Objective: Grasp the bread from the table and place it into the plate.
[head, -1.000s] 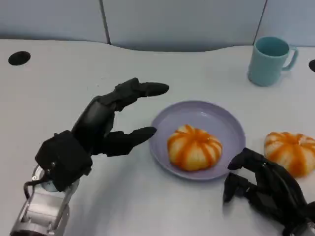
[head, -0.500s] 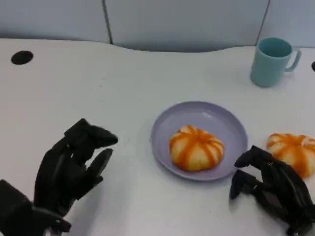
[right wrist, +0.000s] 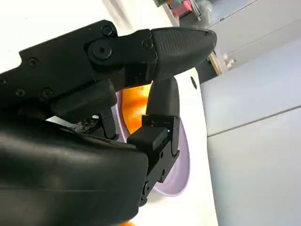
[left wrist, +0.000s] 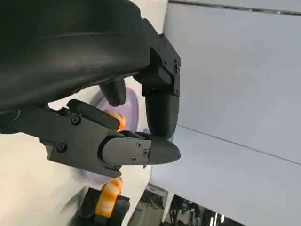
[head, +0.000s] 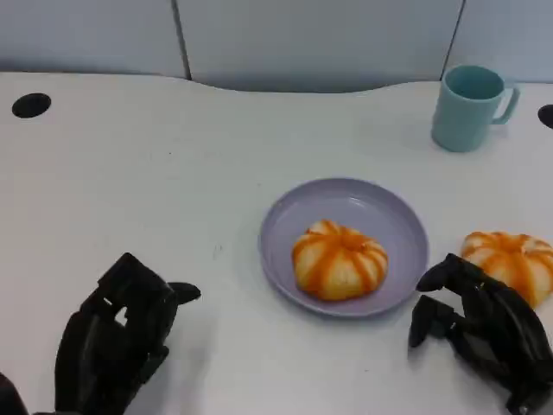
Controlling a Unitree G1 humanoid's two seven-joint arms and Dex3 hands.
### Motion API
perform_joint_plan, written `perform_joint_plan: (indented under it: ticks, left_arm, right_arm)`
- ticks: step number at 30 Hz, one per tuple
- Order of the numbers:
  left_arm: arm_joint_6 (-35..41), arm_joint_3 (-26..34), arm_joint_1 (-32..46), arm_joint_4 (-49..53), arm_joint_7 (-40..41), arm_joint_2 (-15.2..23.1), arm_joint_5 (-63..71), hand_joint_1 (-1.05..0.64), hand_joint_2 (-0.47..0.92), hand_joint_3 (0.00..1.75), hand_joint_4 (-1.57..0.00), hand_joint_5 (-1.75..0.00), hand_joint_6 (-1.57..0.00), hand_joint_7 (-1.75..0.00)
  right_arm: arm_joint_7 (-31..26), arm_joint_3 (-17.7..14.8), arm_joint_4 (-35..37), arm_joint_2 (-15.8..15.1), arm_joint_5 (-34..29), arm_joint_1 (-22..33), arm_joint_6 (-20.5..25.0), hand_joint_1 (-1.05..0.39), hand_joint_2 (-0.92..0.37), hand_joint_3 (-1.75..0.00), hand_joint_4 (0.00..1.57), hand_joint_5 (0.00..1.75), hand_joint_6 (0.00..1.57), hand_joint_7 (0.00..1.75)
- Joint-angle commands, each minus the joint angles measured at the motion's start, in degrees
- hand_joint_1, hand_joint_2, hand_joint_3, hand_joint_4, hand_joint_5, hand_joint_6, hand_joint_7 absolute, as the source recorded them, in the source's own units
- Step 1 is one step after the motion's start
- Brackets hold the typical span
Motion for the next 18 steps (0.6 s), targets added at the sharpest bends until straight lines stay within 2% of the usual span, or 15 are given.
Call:
perform_joint_plan:
  ticks: [1, 18]
  left_arm:
    - [1.86, 0.71, 0.93, 0.44, -1.73, -0.1, -0.73, -0.5, 0.92, 0.32, -0.79, -1.75, -0.51, -1.75]
    - [5.77, 3.86, -0.82, 2.85, -5.37, 0.7, -1.43, -0.49, 0.92, 0.27, -0.77, -1.75, -0.51, -1.75]
  right_arm:
    - [-0.65, 0.38, 0.05, -0.76, -1.12, 1.5, 1.56, -0.51, -0.92, -0.34, 0.65, 1.69, 0.54, 1.34]
    - [-0.34, 0.57, 1.26, -0.51, -1.99, 1.2, 0.69, -0.55, -0.92, -0.31, 0.7, 1.71, 0.56, 1.42]
